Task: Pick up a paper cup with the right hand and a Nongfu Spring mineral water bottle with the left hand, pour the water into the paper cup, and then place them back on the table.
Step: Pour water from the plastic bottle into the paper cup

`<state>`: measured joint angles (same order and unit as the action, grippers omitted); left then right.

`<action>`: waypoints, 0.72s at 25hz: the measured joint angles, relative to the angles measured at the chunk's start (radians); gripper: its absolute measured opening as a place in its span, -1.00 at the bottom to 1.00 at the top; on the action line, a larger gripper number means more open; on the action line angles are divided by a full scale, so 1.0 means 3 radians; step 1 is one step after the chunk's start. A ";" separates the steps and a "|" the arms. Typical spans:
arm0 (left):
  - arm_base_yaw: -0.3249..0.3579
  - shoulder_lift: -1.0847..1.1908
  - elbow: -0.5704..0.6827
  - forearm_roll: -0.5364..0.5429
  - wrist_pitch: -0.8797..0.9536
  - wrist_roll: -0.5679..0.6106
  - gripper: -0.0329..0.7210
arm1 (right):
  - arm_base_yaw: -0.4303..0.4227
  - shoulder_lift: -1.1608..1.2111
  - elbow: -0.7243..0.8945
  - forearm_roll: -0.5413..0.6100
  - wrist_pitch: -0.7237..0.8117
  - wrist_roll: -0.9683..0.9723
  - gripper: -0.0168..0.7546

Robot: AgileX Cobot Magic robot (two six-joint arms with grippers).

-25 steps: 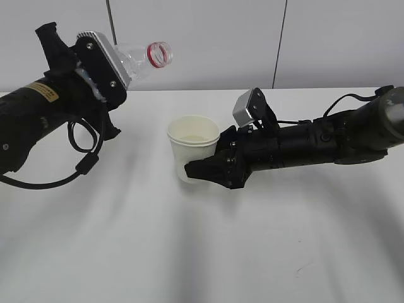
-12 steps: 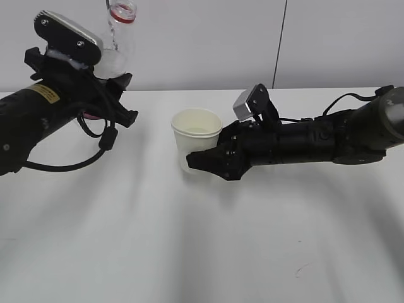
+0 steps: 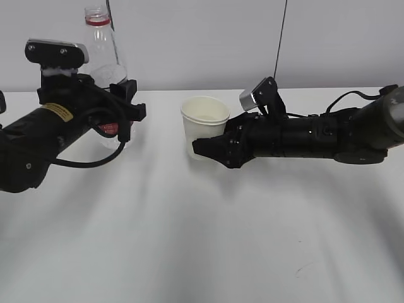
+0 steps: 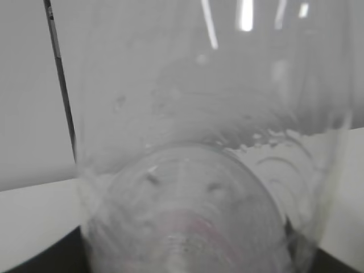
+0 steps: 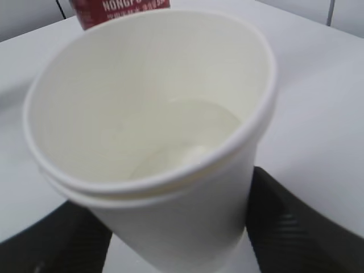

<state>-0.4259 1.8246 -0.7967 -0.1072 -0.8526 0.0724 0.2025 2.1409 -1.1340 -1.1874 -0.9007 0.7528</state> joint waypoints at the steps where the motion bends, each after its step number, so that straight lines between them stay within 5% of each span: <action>1: 0.0000 0.0045 0.0000 0.0003 -0.0038 -0.0037 0.01 | 0.0000 0.0000 0.0000 0.0076 0.0000 -0.0038 0.34; 18: 0.0000 0.0776 -0.0024 0.0007 -0.0614 -0.0310 0.01 | -0.0002 0.0000 0.0000 0.0518 0.0140 -0.0315 0.34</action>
<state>-0.4259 2.0573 -0.8039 -0.1051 -1.0368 -0.0208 0.2018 2.1409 -1.1340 -1.0319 -0.8586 0.6582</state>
